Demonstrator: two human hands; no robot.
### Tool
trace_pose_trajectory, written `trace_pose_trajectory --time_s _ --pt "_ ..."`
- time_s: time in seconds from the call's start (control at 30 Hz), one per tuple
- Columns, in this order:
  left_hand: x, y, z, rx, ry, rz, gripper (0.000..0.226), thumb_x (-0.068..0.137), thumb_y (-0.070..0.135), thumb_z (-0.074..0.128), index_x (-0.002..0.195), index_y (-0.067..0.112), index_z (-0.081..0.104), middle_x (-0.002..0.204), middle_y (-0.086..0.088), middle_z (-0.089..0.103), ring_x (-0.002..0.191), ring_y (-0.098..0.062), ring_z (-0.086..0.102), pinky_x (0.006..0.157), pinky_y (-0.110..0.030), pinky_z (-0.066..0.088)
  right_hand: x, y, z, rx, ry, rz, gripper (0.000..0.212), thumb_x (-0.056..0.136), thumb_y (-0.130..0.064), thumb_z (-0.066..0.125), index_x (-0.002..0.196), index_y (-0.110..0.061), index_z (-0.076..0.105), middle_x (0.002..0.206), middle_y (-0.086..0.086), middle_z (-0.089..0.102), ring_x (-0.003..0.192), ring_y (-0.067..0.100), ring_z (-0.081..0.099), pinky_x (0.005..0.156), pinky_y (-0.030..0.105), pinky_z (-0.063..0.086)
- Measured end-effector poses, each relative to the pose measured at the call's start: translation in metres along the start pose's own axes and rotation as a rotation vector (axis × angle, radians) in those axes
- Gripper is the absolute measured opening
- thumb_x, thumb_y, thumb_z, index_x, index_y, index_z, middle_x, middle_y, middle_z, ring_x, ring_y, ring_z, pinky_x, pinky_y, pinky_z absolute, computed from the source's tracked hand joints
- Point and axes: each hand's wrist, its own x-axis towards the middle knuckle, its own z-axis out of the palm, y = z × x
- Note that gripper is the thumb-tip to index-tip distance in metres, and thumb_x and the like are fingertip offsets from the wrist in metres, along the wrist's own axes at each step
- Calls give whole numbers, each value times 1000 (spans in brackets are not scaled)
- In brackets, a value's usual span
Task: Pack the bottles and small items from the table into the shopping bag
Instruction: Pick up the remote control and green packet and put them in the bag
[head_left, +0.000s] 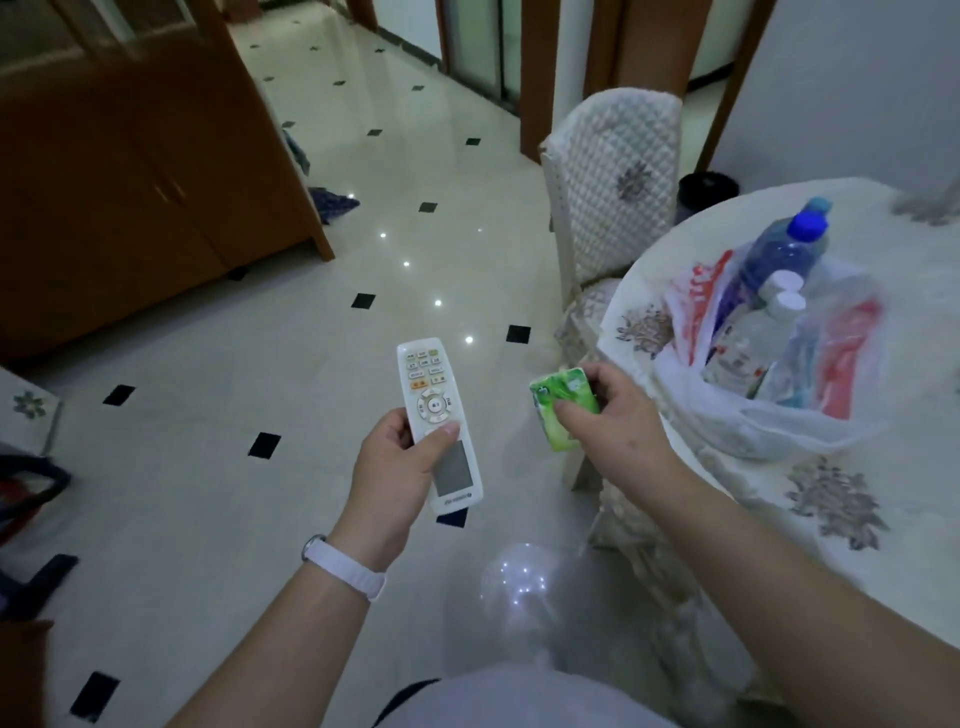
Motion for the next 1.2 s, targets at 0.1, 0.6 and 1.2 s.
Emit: trace_pose_trajectory --time_s 0.1,0.6,1.2 --pt "44 7 18 18 -102 -16 17 90 13 70 105 19 68 96 6 76 87 -13 72 72 -28 56 20 7 -5 10 83 58 16 83 -13 68 85 -26 61 81 -5 67 70 7 62 64 27 51" --pt "278 53 70 118 -744 -47 23 91 12 67 112 20 67 102 9 76 90 -8 72 68 -20 55 140 -21 38 -196 600 274 16 84 -18 69 95 -27 62 88 -9 67 79 7 63 65 27 48" --pt "368 64 256 461 -1181 -55 25 90 15 70 114 20 68 108 4 75 98 -14 71 81 -33 55 213 67 -25 -68 1009 619 20 89 -25 67 106 -25 57 97 -7 63 86 12 59 71 27 43"
